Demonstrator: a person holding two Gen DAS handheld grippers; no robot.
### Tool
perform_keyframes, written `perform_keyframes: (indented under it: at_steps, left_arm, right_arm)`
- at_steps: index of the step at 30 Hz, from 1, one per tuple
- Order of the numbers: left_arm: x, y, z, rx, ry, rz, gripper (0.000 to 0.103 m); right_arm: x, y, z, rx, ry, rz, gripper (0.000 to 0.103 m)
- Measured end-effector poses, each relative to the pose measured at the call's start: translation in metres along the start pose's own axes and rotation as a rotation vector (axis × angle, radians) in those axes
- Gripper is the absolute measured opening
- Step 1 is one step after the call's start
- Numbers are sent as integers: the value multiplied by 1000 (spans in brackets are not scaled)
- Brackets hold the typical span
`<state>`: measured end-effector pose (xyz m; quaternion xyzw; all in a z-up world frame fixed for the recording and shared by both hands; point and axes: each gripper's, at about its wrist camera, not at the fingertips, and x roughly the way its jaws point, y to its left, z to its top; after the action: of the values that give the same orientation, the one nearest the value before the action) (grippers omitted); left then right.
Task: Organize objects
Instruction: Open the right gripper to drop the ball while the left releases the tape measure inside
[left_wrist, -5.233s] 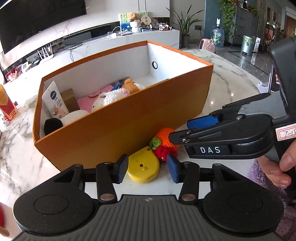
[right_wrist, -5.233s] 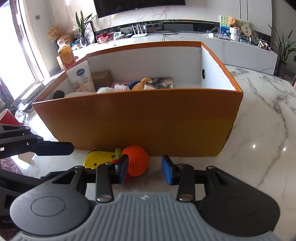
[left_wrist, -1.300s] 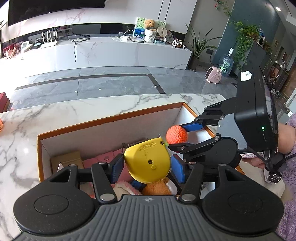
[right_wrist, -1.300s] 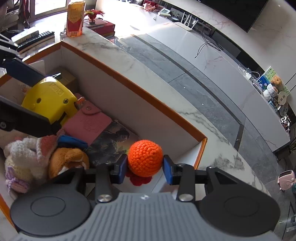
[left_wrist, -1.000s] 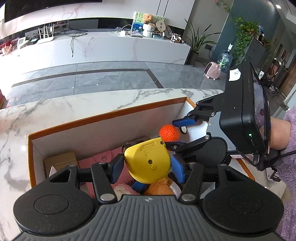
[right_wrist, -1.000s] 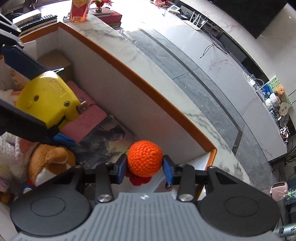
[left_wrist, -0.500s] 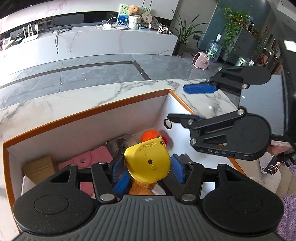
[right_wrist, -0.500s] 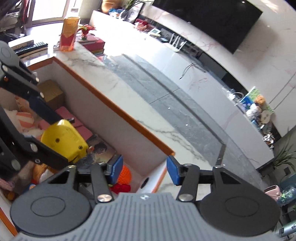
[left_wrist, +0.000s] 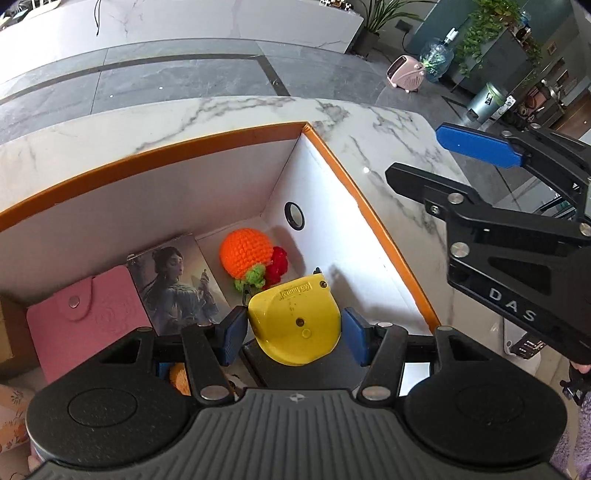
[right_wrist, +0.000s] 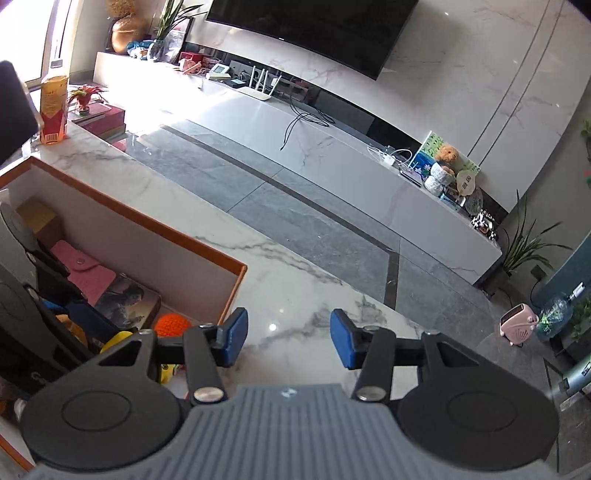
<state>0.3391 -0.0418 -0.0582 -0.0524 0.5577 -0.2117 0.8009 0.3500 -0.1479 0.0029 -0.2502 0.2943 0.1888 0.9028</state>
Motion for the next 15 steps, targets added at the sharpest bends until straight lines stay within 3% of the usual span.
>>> perform_keyframes:
  at_steps: [3, 6, 11, 15]
  left_arm:
    - [10, 2, 5, -19, 40, 39, 65]
    - [13, 8, 11, -66, 49, 14, 65]
    - [20, 9, 19, -114, 38, 36, 65]
    - [25, 11, 21, -138, 24, 49, 65]
  right_arm:
    - [2, -5, -4, 33, 6, 18, 51]
    - [4, -4, -7, 40, 8, 21, 51]
    - [9, -4, -10, 77, 23, -9, 49]
    - [10, -2, -15, 185, 65, -38, 49]
